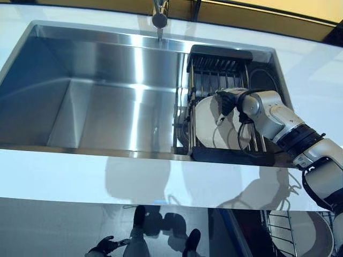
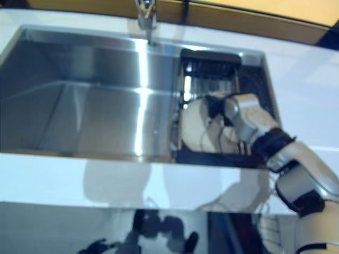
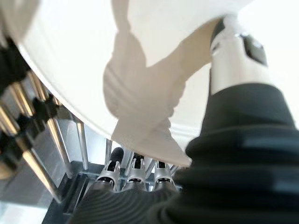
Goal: Take plates into dishwasher
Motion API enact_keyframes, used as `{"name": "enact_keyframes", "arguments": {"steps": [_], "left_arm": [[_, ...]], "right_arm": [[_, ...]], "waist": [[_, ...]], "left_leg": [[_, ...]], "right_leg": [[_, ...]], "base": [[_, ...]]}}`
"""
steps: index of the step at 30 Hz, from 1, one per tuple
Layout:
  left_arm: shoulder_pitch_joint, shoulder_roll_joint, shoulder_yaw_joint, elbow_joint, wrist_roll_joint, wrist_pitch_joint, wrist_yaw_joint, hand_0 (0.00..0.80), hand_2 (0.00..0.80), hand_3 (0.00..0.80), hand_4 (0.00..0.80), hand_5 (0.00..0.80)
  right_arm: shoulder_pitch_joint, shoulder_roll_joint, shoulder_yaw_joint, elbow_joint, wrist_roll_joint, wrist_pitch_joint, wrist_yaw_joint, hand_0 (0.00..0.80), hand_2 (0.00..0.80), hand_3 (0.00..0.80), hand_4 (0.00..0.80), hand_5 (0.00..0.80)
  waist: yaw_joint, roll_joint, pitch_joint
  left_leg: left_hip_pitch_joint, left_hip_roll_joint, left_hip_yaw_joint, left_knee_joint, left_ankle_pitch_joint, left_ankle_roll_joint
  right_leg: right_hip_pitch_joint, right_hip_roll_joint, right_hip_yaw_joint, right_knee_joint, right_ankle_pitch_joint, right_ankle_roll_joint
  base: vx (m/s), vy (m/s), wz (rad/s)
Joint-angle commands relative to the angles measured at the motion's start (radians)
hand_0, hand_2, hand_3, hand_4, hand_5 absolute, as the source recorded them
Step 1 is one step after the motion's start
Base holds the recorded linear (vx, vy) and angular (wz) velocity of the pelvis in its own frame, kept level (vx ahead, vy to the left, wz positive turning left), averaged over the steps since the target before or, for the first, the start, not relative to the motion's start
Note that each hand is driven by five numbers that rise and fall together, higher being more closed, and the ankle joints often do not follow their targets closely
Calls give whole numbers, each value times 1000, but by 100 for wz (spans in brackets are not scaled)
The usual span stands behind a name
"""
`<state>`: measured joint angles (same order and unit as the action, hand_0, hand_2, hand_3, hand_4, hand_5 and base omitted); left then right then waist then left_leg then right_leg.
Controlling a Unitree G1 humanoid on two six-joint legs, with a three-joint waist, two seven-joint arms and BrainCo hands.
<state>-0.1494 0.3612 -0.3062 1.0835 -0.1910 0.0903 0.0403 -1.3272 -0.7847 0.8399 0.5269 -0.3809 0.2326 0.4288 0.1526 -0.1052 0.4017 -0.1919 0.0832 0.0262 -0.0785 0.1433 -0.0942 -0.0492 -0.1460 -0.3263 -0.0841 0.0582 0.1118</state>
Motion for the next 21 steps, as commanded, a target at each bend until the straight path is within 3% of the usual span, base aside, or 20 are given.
{"name": "enact_keyframes", "arguments": {"steps": [1,5,6,7,8,21], "left_arm": [[-16,-25,-74,18,-42,-20,12,0,0,0,0,0],[-8,-25,-74,2,-59,-35,15,0,0,0,0,0],[-4,-23,-73,-8,-61,-36,14,0,0,0,0,0],[-5,-23,-73,-8,-62,-38,14,0,0,0,0,0],[-3,-23,-73,-9,-63,-41,13,0,0,0,0,0],[9,-9,-67,-26,-40,-30,10,0,0,0,0,0]], "right_arm": [[-130,-28,73,34,-12,10,-5,0,0,0,0,0],[-132,-31,81,47,-22,7,7,0,0,0,0,0],[-130,-31,86,49,-28,10,5,408,408,408,408,408],[-132,-29,89,53,-33,10,3,668,668,668,668,668],[-136,-28,93,59,-45,5,-3,800,800,800,800,800],[-189,-60,117,86,-93,-6,-46,800,800,800,800,800]], "waist": [[33,-1,40],[42,6,52],[46,8,59],[48,8,61],[50,9,63],[56,-8,42]], "left_leg": [[5,-31,34,-9,-33,12],[-6,-36,26,-9,-30,13],[-10,-38,23,-9,-28,14],[-11,-39,22,-9,-27,14],[-13,-40,20,-9,-27,14],[4,-34,19,-9,-36,20]], "right_leg": [[-86,-41,8,53,63,36],[-95,-45,2,55,65,37],[-97,-47,-3,56,66,37],[-98,-47,-3,56,67,37],[-99,-48,-5,57,67,38],[-83,-53,-13,66,61,44]], "base": [[0,0,0],[0,10,2],[2,19,3],[0,0,0],[0,0,0],[2,-2,4]]}}
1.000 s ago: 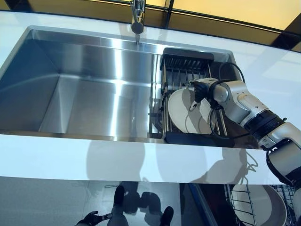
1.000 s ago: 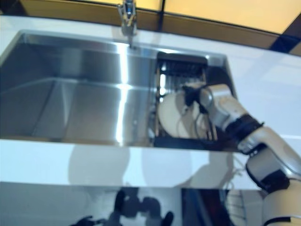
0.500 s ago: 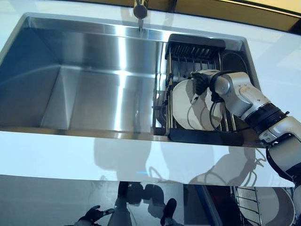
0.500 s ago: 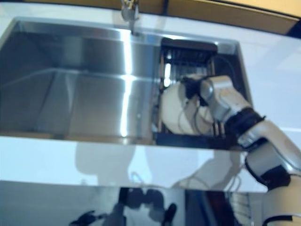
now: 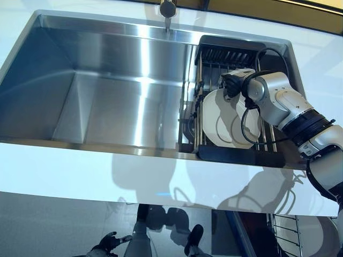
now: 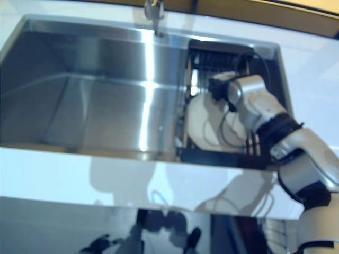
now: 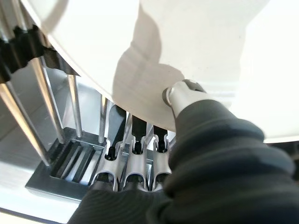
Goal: Take plates into dishwasher
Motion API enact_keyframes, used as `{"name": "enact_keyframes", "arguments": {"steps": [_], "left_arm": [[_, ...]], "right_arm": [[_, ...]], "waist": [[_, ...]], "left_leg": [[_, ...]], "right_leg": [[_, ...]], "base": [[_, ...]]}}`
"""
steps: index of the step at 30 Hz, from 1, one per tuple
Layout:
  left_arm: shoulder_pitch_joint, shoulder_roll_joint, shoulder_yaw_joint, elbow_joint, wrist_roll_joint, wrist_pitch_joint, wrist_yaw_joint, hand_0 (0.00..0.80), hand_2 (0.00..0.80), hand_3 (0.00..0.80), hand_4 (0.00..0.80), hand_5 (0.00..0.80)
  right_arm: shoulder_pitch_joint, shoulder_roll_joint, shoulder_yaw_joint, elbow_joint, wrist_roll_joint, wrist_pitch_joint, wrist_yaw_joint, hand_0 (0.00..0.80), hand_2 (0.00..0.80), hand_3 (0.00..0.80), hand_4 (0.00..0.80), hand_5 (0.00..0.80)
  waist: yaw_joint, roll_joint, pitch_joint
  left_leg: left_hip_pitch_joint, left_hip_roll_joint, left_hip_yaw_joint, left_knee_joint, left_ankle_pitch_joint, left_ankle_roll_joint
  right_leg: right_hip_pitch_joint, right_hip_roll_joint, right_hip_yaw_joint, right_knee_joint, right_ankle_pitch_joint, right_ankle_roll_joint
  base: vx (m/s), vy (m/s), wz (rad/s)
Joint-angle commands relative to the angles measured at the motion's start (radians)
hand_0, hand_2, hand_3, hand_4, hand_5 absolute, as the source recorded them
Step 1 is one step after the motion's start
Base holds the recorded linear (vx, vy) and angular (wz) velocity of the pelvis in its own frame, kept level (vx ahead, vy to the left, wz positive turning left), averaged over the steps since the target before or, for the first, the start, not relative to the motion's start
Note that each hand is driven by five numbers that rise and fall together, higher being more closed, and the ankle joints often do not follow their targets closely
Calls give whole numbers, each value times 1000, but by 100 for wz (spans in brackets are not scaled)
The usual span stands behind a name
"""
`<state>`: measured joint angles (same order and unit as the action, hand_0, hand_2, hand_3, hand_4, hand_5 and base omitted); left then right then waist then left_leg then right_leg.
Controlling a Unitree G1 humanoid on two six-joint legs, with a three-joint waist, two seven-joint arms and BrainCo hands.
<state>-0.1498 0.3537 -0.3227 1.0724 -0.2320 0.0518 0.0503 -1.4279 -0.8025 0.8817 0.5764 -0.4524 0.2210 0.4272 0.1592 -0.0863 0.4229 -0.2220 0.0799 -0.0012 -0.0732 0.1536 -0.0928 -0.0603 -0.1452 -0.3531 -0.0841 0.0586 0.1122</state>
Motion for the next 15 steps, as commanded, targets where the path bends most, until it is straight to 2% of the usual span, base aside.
{"name": "enact_keyframes", "arguments": {"steps": [1,15], "left_arm": [[10,1,-50,-14,1,10,0,0,0,0,0,0],[32,-4,-50,29,10,18,14,0,0,0,0,0]], "right_arm": [[-89,-45,75,42,-18,5,-49,800,800,800,800,800],[-117,-86,68,55,-30,-29,-159,800,800,800,800,800]], "waist": [[48,-30,17],[25,-58,-81]], "left_leg": [[40,-30,48,-14,-49,20],[110,-22,61,-14,-71,24]], "right_leg": [[-69,-53,15,67,60,45],[-1,-46,21,62,47,46]], "base": [[13,-5,3],[19,1,2]]}}
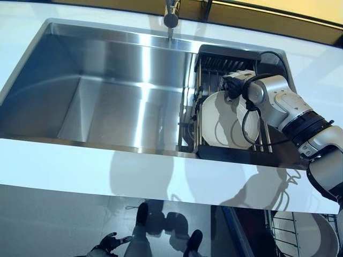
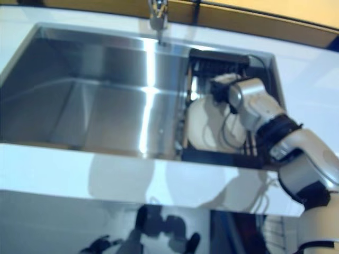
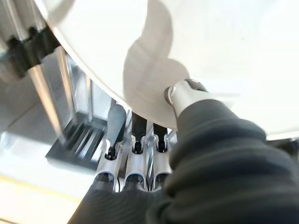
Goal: Take plates into dishwasher
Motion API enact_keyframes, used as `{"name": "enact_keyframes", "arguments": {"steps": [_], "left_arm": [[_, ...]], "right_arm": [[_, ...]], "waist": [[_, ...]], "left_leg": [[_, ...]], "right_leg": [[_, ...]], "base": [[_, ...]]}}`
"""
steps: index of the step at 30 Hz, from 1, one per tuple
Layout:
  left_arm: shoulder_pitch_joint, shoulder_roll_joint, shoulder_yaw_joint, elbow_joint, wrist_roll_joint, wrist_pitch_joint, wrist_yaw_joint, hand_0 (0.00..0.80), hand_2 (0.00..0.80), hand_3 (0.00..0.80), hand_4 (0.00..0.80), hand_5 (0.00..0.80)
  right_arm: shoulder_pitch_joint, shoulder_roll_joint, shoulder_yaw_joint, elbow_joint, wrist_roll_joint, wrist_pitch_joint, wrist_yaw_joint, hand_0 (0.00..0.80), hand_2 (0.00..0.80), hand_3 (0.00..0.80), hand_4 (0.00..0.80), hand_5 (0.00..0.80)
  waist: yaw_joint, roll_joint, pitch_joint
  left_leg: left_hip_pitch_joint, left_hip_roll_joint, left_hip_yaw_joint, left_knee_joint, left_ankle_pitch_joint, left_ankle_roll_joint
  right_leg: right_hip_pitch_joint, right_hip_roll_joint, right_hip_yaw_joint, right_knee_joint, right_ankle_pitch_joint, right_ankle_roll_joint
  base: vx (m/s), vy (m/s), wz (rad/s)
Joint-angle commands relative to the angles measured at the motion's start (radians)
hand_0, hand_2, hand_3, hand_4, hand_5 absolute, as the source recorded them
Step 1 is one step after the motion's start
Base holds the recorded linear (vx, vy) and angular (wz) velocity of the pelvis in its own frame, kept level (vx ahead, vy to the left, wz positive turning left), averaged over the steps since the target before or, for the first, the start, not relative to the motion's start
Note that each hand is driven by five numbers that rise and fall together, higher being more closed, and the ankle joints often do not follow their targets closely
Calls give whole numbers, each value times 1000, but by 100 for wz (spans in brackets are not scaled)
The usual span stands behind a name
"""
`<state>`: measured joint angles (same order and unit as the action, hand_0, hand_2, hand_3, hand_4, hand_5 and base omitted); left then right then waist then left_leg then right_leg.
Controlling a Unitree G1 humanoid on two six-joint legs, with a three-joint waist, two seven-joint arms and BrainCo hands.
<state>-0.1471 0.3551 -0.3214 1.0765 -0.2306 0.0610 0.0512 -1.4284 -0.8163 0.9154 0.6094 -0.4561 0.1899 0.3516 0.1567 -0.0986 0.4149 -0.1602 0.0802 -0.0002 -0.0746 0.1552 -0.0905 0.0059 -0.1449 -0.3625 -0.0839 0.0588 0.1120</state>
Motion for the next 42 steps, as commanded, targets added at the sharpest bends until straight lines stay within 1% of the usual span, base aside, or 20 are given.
{"name": "enact_keyframes", "arguments": {"steps": [1,3,7,13,17,23,30,34,35,36,37,42], "left_arm": [[32,-6,-50,25,10,9,14,0,0,0,0,0],[38,-5,-44,35,12,11,17,0,0,0,0,0],[46,-4,-36,42,20,11,20,0,0,0,0,0],[59,1,-27,51,30,9,23,0,0,0,0,0],[64,3,-24,58,32,14,28,0,0,0,0,0],[62,6,-16,56,37,17,28,0,0,0,0,0],[57,13,-17,54,42,14,29,0,0,0,0,0],[52,17,-21,52,41,16,26,0,0,0,0,0],[51,16,-18,53,44,17,23,0,0,0,0,0],[49,15,-17,52,47,18,23,0,0,0,0,0],[47,13,-16,51,51,19,23,0,0,0,0,0],[38,9,-20,55,54,15,24,0,0,0,0,0]], "right_arm": [[-117,-76,34,21,-23,2,-87,800,800,800,800,800],[-118,-91,28,19,-3,10,-107,800,800,800,800,800],[-115,-110,18,17,11,17,-129,800,800,800,800,800],[-123,-131,14,16,-7,34,-169,800,800,800,800,800],[-129,-150,-2,1,6,41,-259,800,800,800,800,800],[-112,-168,-6,-41,25,33,-238,800,800,800,800,800],[-108,-161,6,-19,53,34,-222,800,800,800,800,800],[-102,-152,4,-12,122,31,-195,800,800,800,800,800],[-92,-144,-3,-16,137,31,-177,558,558,558,558,558],[-87,-139,-4,-16,138,25,-173,493,493,493,493,493],[-78,-134,-5,-12,149,16,-163,0,0,0,0,0],[-40,-106,-26,-21,156,-1,-145,0,0,0,0,0]], "waist": [[27,-47,-77],[20,-56,-100],[14,-67,-123],[8,-78,-149],[3,-86,-167],[-3,-91,-172],[0,-94,-166],[1,-93,-162],[0,-92,-161],[1,-91,-159],[1,-91,-158],[1,-86,-147]], "left_leg": [[52,-22,61,-13,-75,22],[66,-22,65,-13,-79,22],[86,-21,70,-13,-87,25],[108,-20,74,-13,-97,28],[122,-19,79,-13,-105,30],[122,-17,80,-13,-108,31],[116,-14,80,-13,-108,31],[113,-15,78,-13,-107,29],[112,-15,79,-13,-106,29],[111,-14,79,-13,-106,29],[110,-14,78,-13,-105,29],[105,-13,81,-13,-103,28]], "right_leg": [[-64,-46,30,62,45,46],[-49,-45,31,58,44,47],[-33,-44,33,58,41,49],[-15,-41,38,55,40,52],[-5,-38,40,52,38,55],[-7,-35,44,47,41,57],[-11,-31,41,44,43,56],[-13,-31,38,45,43,55],[-16,-32,39,47,42,54],[-17,-32,39,48,42,54],[-19,-33,39,49,42,53],[-28,-35,39,53,42,52]], "base": [[0,0,0],[0,0,0],[0,0,0],[0,0,0],[8,-14,-10],[-11,-6,-4],[-9,-7,0],[0,0,0],[0,0,0],[0,0,0],[0,0,0],[0,0,0]]}}
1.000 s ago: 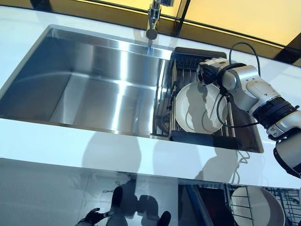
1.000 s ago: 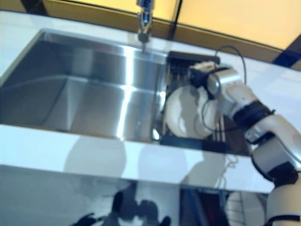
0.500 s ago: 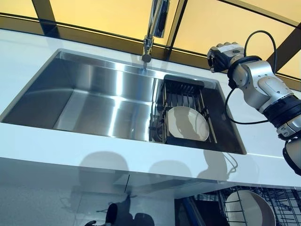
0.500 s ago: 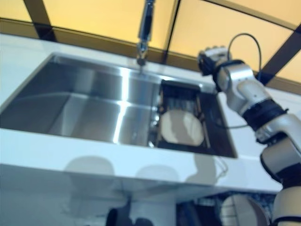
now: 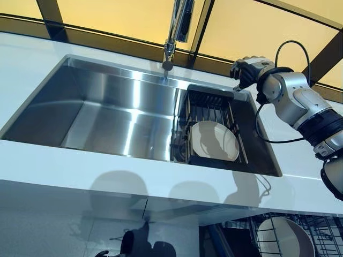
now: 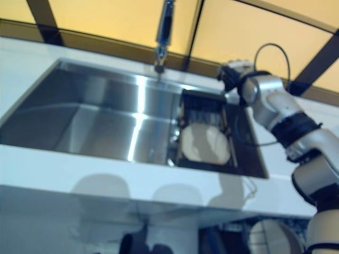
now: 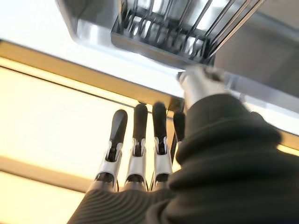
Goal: Take plates into dishwasher
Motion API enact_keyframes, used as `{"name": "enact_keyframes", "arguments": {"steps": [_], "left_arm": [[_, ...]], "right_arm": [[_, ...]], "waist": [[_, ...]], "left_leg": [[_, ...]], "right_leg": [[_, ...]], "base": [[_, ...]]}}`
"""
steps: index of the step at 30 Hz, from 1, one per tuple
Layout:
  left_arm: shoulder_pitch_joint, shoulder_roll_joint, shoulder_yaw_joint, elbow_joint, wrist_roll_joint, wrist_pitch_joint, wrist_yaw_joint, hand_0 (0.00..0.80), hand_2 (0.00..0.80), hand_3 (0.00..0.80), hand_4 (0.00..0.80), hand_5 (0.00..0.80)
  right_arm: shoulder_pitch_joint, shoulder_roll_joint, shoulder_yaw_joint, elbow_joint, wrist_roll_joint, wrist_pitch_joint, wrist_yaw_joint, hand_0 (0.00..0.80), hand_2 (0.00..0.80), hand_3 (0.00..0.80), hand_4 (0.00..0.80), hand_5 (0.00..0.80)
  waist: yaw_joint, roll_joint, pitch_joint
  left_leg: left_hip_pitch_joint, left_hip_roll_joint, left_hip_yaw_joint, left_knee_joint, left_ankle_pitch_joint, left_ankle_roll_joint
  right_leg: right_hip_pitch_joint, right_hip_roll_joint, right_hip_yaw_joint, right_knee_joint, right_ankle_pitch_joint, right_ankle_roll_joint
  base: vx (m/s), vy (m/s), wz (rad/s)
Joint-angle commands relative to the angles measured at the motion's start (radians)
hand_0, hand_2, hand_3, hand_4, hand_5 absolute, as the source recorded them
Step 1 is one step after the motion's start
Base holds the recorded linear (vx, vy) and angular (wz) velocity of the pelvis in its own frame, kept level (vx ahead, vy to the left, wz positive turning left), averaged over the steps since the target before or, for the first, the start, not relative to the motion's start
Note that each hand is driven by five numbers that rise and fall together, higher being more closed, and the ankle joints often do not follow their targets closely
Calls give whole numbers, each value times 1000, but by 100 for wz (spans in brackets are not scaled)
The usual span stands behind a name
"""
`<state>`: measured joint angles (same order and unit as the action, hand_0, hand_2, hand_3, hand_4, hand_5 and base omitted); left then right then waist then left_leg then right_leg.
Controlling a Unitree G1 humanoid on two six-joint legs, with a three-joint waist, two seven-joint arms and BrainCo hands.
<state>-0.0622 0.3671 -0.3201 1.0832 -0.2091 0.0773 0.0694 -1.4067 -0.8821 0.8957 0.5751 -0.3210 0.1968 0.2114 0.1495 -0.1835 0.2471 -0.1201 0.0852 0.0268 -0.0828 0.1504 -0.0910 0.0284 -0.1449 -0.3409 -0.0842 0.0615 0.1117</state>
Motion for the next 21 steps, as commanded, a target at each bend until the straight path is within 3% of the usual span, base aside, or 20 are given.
{"name": "enact_keyframes", "arguments": {"steps": [1,16,18,21], "left_arm": [[-49,-3,-21,47,32,0,5,0,0,0,0,0],[-77,-14,-40,6,0,-37,13,0,0,0,0,0],[-80,-13,-45,-4,-4,-43,12,0,0,0,0,0],[-80,-14,-50,-15,-7,-48,10,0,0,0,0,0]], "right_arm": [[-58,-37,-8,11,19,-8,-1,0,0,0,0,0],[-14,6,-28,11,26,9,73,0,0,0,0,0],[-16,7,-19,15,21,9,81,82,82,82,82,82],[-16,5,-13,20,15,8,88,78,78,78,78,78]], "waist": [[8,0,24],[21,41,117],[23,46,130],[25,54,144]], "left_leg": [[64,-18,54,-4,-98,30],[-4,-24,45,-4,-72,26],[-15,-26,45,-4,-67,25],[-24,-28,46,-4,-65,24]], "right_leg": [[-52,-35,18,54,40,53],[-119,-43,23,66,52,48],[-128,-44,22,66,55,49],[-137,-46,20,65,58,49]], "base": [[0,0,0],[-29,9,1],[-49,14,1],[-43,20,1]]}}
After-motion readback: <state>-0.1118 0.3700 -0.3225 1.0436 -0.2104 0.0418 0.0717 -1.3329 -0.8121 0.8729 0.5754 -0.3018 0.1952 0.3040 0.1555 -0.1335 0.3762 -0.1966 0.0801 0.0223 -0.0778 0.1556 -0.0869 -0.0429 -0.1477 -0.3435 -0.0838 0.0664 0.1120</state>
